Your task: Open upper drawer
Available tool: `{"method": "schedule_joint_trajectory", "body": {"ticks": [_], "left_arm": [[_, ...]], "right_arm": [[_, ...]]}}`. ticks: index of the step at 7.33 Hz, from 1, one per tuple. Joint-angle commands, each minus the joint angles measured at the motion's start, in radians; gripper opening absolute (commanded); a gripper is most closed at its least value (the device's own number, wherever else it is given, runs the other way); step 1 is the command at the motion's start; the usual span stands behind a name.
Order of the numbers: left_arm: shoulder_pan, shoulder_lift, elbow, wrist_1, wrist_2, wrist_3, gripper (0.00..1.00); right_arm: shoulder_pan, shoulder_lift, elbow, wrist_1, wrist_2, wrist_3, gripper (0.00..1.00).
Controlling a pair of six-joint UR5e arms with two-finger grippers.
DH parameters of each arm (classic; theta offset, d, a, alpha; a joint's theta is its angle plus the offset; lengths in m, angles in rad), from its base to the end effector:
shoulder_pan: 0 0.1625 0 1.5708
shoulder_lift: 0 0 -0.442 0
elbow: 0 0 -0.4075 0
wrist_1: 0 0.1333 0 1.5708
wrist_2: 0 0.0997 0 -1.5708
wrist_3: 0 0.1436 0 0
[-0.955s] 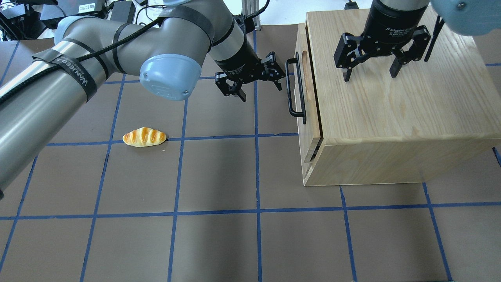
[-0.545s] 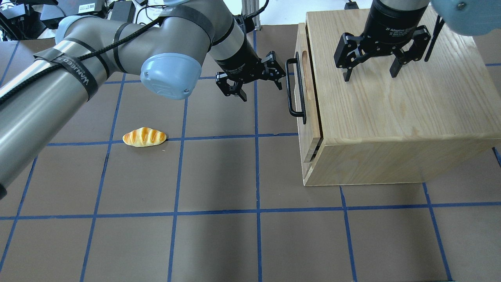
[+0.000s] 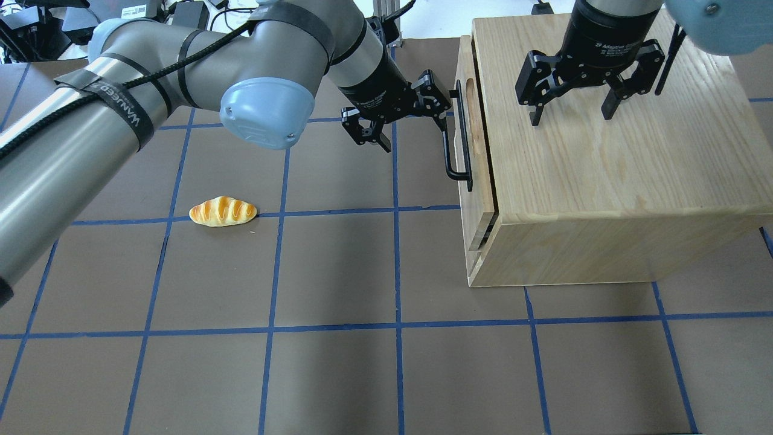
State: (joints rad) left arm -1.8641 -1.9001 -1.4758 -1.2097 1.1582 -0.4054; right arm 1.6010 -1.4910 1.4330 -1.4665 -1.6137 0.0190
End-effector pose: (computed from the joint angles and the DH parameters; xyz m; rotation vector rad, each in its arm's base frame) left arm -0.3721 -0.5717 0.3683 0.1159 -2.7090 -0.0325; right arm 0.1432 -0.5309 0.4788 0.0189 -3.0967 -0.0700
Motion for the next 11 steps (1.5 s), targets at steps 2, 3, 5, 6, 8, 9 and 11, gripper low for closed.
{"method": "schedule_joint_trajectory", "body": {"ticks": [2, 3, 5, 6, 8, 9, 11], "left_arm": [[-0.032, -0.02, 0.002, 0.007, 0.0, -0.013, 1.0], [-0.032, -0.019, 0.0, 0.009, 0.0, -0.01, 1.0], [-0.033, -0.022, -0.006, 0.012, 0.003, 0.002, 1.0], [-0.033, -0.031, -0.008, 0.022, 0.003, -0.009, 1.0], [-0.038, -0.037, -0.008, 0.024, 0.003, -0.009, 1.0], [-0.04, -0.037, -0.008, 0.024, 0.001, -0.009, 1.0], [-0.04, -0.043, -0.012, 0.024, 0.011, 0.002, 1.0]], "right_arm": [[0.0, 0.0, 0.0, 0.0, 0.0, -0.001, 1.0], [-0.001, 0.0, 0.001, 0.0, 0.0, 0.001, 1.0], [-0.001, 0.0, 0.0, 0.0, 0.0, -0.001, 1.0], [0.0, 0.0, 0.0, 0.0, 0.0, -0.001, 1.0], [0.0, 0.0, 0.0, 0.0, 0.0, -0.001, 1.0], [0.0, 0.0, 0.001, 0.0, 0.0, 0.001, 1.0], [0.0, 0.0, 0.0, 0.0, 0.0, -0.001, 1.0]]}}
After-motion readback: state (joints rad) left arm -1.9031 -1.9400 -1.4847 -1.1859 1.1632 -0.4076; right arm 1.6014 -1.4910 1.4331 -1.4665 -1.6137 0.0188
